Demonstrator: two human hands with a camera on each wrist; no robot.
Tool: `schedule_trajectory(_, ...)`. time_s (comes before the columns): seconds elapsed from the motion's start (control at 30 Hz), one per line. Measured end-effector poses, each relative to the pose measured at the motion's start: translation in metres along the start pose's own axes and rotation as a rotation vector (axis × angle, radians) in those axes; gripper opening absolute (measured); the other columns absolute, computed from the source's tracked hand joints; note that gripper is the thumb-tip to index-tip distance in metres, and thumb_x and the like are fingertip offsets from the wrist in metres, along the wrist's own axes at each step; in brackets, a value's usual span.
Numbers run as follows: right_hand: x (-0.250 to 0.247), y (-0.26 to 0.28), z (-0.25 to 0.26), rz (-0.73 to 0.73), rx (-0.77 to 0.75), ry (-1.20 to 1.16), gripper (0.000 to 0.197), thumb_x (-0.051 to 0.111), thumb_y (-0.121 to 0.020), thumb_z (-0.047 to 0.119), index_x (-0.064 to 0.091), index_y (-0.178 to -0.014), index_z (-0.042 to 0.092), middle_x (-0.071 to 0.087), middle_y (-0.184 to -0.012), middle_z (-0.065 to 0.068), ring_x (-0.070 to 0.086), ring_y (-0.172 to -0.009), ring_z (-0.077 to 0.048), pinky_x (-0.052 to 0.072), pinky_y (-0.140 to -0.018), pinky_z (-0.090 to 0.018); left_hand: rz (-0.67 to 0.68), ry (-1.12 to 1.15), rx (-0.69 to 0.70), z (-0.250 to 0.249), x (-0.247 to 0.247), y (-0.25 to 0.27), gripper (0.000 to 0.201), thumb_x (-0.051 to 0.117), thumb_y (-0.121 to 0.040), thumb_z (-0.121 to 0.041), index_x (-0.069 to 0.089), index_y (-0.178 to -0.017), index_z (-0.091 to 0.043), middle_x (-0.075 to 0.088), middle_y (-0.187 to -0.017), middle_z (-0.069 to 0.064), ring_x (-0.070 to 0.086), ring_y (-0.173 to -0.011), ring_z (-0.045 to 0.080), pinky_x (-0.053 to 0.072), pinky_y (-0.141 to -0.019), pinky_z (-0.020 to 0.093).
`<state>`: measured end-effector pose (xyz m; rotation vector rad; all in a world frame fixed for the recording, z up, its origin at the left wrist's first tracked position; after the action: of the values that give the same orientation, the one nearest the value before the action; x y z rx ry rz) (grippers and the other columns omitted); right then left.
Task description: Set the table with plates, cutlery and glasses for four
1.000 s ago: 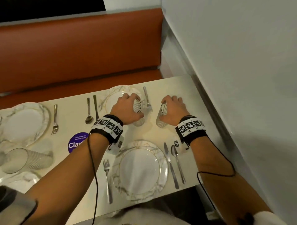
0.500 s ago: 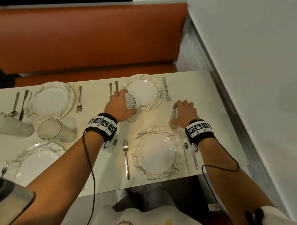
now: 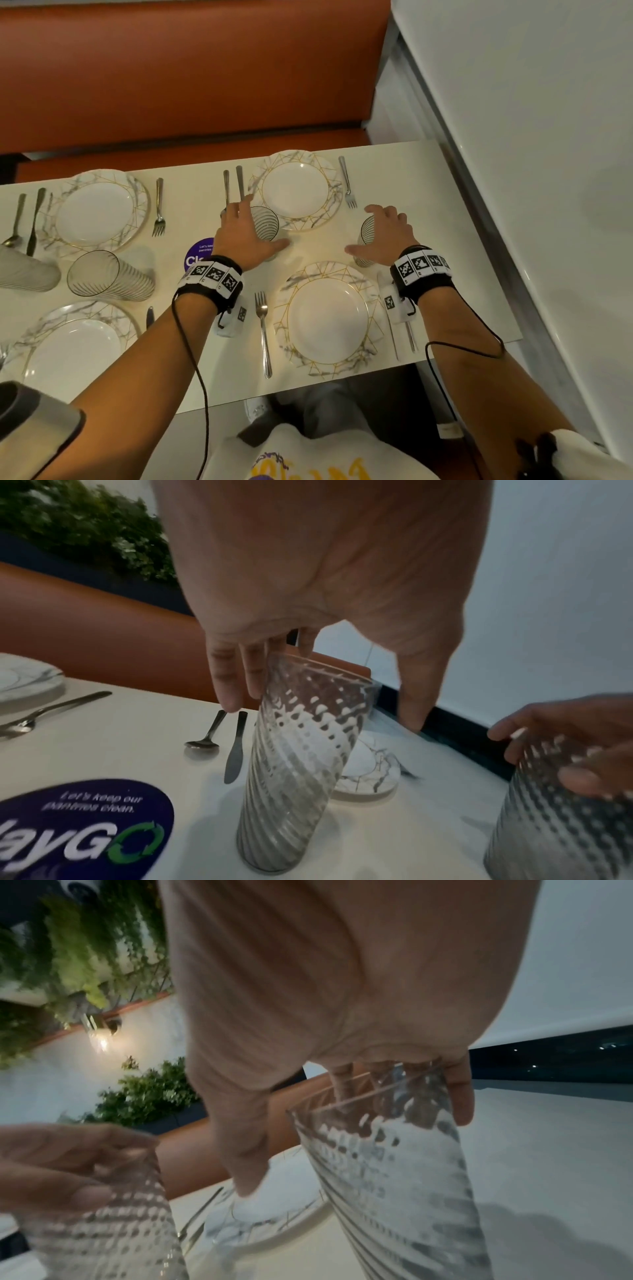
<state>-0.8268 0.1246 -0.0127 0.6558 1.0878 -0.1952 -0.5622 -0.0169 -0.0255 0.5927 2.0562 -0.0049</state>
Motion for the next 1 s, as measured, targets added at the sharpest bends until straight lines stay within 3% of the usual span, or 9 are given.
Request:
schedule_trajectory(0.07, -0.002, 0.004, -0.003, -0.045, 0.023, -0.085, 0.098, 0.076, -0.077, 0.062, 0.029, -0.153, 0.023, 0.034, -0.152, -0.011, 0.036, -0.138, -0.035, 0.036, -0.112, -0.05, -0.037, 0.135, -0.041, 0.002, -0.001, 0.005, 0.114, 0.086, -0.071, -0.06, 0.024, -0.157, -0.018, 0.034, -0.154, 0.01, 0.039, -0.143, 0.03, 0.045, -0.111, 0.053)
schedule_trajectory(0.13, -0.002, 0.01, -0.007, -0.092, 0.041, -0.152, 0.09, 0.075, -0.08, 0.057, 0.033, -0.15, 0.021, 0.035, -0.15, -0.01, 0.035, -0.137, -0.033, 0.037, -0.11, -0.049, -0.07, 0.22, -0.068, 0.004, 0.001, 0.011, 0.107, 0.089, -0.074, -0.047, 0.028, -0.155, -0.012, 0.036, -0.153, 0.01, 0.042, -0.14, 0.028, 0.043, -0.112, 0.042)
schedule_trajectory(0.27, 0.004, 0.017, -0.015, -0.106, 0.065, -0.276, 0.078, 0.077, -0.082, 0.045, 0.039, -0.144, 0.017, 0.041, -0.142, -0.01, 0.035, -0.134, -0.031, 0.041, -0.104, -0.044, -0.112, 0.268, -0.098, 0.008, 0.004, 0.014, 0.095, 0.091, -0.076, -0.033, 0.037, -0.149, -0.006, 0.044, -0.147, 0.01, 0.048, -0.132, 0.024, 0.039, -0.105, 0.028)
schedule_trajectory(0.57, 0.005, 0.016, -0.022, -0.11, 0.093, -0.318, 0.076, 0.078, -0.082, 0.043, 0.04, -0.143, 0.018, 0.043, -0.14, -0.009, 0.036, -0.133, -0.031, 0.038, -0.096, -0.038, -0.076, 0.256, -0.088, 0.006, -0.003, 0.008, 0.097, 0.09, -0.077, -0.034, 0.036, -0.153, -0.01, 0.045, -0.149, 0.01, 0.047, -0.135, 0.026, 0.042, -0.112, 0.039)
schedule_trajectory(0.83, 0.0, 0.015, -0.018, -0.109, 0.097, -0.299, 0.079, 0.078, -0.082, 0.044, 0.038, -0.145, 0.018, 0.043, -0.14, -0.012, 0.037, -0.133, -0.033, 0.04, -0.101, -0.043, -0.069, 0.253, -0.085, 0.004, -0.004, 0.008, 0.099, 0.09, -0.077, -0.035, 0.033, -0.155, -0.011, 0.044, -0.151, 0.01, 0.047, -0.137, 0.027, 0.043, -0.112, 0.041)
schedule_trajectory(1.0, -0.01, 0.021, -0.014, -0.109, 0.094, -0.197, 0.092, 0.076, -0.081, 0.055, 0.032, -0.152, 0.019, 0.039, -0.15, -0.013, 0.033, -0.139, -0.036, 0.037, -0.112, -0.053, -0.024, 0.275, -0.076, 0.005, -0.008, 0.011, 0.117, 0.093, -0.07, -0.043, 0.023, -0.159, -0.014, 0.036, -0.156, 0.01, 0.044, -0.141, 0.029, 0.044, -0.114, 0.047)
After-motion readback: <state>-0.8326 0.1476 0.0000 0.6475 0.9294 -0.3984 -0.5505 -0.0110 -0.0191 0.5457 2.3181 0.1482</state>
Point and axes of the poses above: each hand's wrist, its own y-axis away from the middle knuckle, its own x-axis out of the palm, z = x × y, the point moved 2 cm from there along -y, towards the middle knuckle
